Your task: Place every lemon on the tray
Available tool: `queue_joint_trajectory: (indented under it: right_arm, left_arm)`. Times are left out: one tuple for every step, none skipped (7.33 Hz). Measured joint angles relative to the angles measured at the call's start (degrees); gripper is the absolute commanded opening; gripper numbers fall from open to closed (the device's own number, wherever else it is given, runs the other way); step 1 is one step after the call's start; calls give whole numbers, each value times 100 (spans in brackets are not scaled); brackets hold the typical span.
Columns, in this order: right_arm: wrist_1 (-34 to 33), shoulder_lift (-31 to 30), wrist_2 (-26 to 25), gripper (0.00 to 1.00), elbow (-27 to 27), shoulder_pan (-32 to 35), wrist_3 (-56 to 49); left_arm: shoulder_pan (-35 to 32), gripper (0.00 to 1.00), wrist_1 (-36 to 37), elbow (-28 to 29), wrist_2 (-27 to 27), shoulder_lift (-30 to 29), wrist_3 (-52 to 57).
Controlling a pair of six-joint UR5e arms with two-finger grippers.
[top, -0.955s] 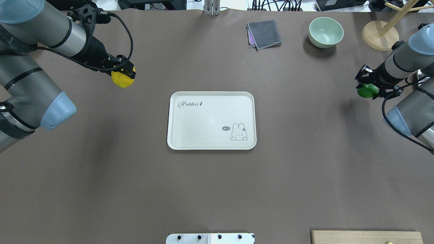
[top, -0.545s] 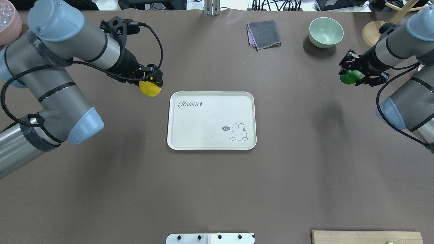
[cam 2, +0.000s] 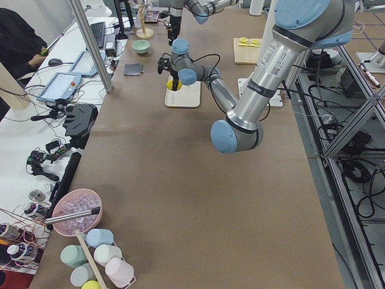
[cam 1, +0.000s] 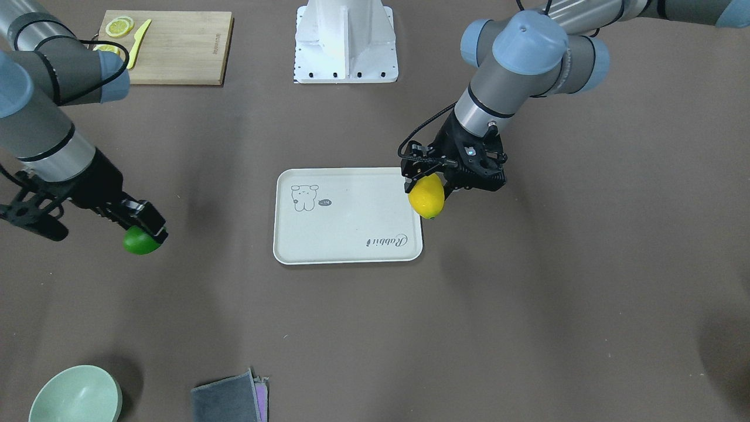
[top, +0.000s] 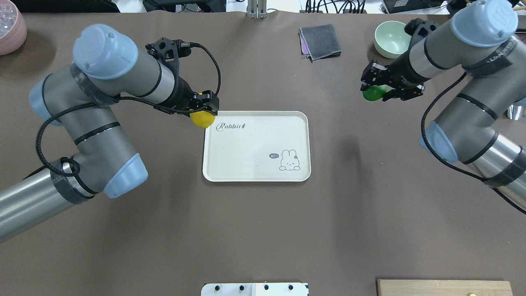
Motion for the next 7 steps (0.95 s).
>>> queue_joint_trajectory:
  right_arm:
    - [65,173,-32,0,-26,-254,-348]
    - [370,293,-171,0,-192,-509,-551]
    - [992,405,-441,0,-605,-757,-639]
    - [1533,521,-673,0,-1022,-949,-670]
    - [1794,655,-811,0,-1273,-1083,-676]
    - [1883,796,-881,0,-1401,-1181,-672]
    - [1907,898,-955,0,-1476,-1275,-667]
  left_arm:
    - [219,0,-4,1,274,-2,-271]
    - [437,0,-8,16,524,-28,-498]
    - [630,0,-10,47,736,-70,-674]
    - [744,0,-17,101,850,-95,-786]
    - [791,0,-82,192,896,-106,-835]
    - [809,0,-227,332,913,-120,-853]
    - [812,0,-381,503,918,-145,-859]
